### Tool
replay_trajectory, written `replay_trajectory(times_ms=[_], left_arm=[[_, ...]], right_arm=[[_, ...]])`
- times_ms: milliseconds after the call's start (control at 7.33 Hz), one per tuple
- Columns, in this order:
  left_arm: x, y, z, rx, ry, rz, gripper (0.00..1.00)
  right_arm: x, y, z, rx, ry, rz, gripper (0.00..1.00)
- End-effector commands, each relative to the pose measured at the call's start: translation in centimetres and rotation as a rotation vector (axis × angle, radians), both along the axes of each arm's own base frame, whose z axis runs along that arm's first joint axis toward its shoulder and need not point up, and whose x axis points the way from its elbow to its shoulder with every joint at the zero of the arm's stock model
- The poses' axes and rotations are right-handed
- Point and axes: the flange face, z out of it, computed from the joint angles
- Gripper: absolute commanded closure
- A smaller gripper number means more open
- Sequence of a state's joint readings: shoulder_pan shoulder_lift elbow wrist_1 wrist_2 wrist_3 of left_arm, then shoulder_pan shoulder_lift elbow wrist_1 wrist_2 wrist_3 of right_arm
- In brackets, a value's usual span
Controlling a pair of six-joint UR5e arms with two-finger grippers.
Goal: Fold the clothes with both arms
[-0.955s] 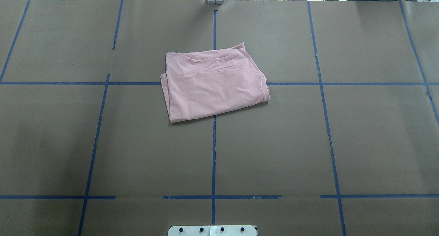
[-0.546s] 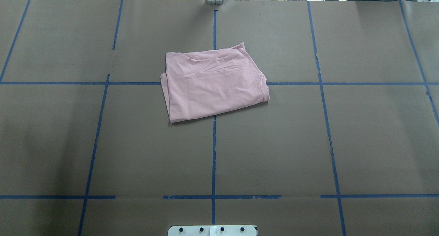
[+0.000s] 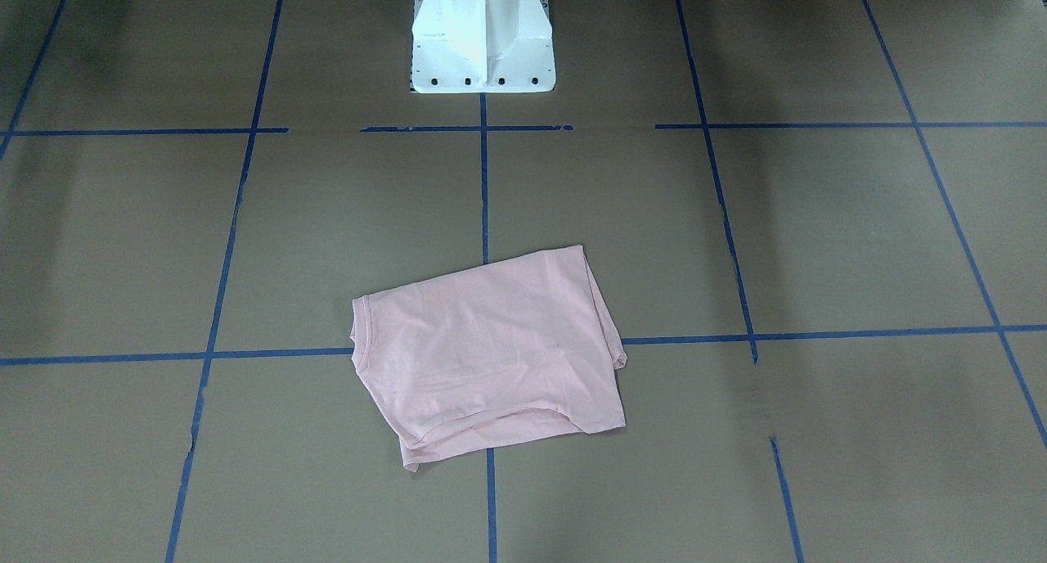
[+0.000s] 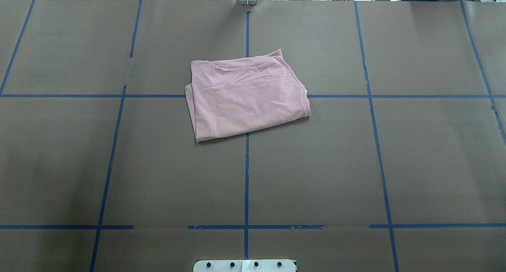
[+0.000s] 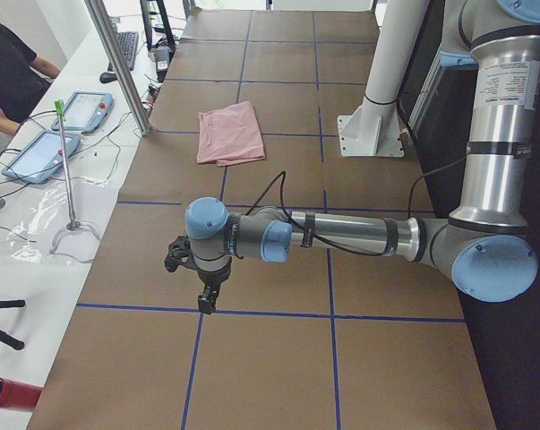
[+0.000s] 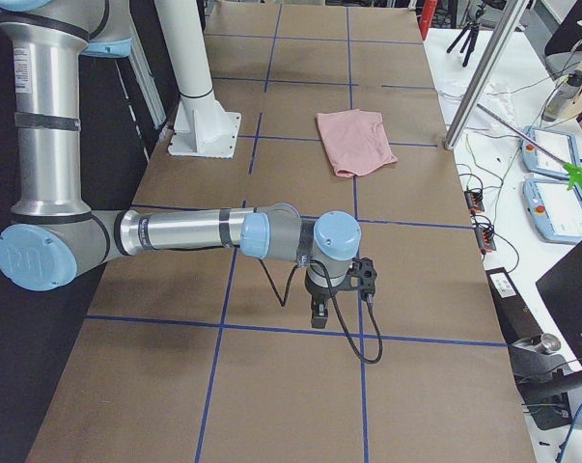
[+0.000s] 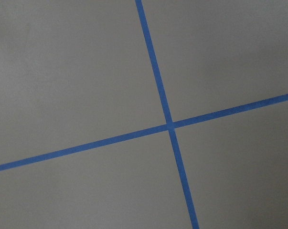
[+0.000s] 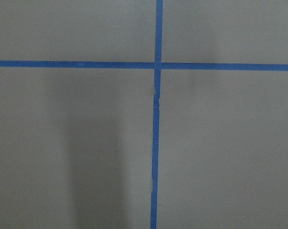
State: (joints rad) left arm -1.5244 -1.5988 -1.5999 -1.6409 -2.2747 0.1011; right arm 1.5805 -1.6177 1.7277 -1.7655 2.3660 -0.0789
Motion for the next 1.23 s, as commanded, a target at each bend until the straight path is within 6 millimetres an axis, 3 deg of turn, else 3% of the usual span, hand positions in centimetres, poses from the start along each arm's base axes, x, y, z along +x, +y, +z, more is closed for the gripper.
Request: replay_trajectory(times_ms=[0, 136, 819, 1092], left_arm=[[0.1, 0.1, 0.3, -0.009, 0.001, 0.002, 0.00], [0.1, 0.1, 0.3, -0.009, 0.001, 0.002, 0.00], [0.1, 0.1, 0.6, -0.023, 0.003, -0.005, 0.00], [0.1, 0.0, 0.6, -0.100, 0.013, -0.096, 0.00]], right_arm=[[-1.2, -0.6, 0.9, 0.048, 0.001, -0.024, 0.00], [-1.5, -1.1, 2.8, 0.081, 0.000, -0.027, 0.00], [-1.3, -0.9, 3.6, 0.084, -0.004, -0.022, 0.00], [-1.2, -0.7, 3.8, 0.080, -0.004, -0.020, 0.00]])
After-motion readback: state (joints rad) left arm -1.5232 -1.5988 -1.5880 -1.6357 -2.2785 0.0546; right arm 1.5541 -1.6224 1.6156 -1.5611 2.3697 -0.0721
